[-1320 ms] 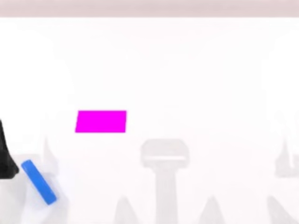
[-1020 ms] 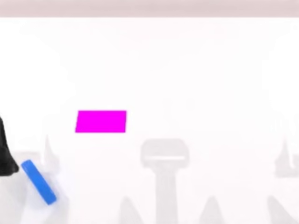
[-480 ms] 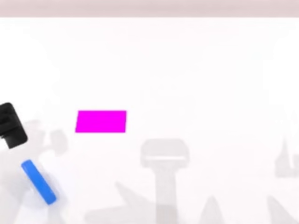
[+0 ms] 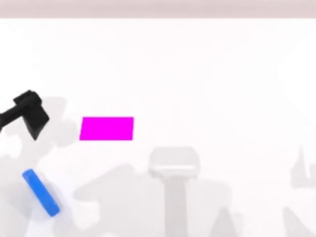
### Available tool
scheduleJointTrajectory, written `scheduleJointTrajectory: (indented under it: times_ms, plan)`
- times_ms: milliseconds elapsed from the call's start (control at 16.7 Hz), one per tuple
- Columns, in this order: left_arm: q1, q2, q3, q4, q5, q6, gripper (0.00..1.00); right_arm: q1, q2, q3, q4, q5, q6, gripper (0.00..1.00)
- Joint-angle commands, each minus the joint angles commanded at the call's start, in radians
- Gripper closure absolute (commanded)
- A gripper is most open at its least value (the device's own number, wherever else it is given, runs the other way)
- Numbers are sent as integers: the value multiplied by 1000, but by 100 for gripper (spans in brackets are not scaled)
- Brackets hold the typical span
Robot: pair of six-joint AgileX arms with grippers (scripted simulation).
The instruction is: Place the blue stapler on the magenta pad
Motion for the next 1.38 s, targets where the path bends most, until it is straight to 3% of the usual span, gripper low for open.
scheduleJointTrajectory:
  times_ms: [300,720,1200,1380]
  plan:
    - [-16,158,128,-119,-1,-91,0,0,0,0,0,0,0,0]
    - [-11,164,114,-103,0,-90,0,0,0,0,0,0,0,0]
    - [-9,284,-103,242,0,-83,0,0,0,0,0,0,0,0]
    - [-9,307,-142,298,0,-83,0,0,0,0,0,0,0,0]
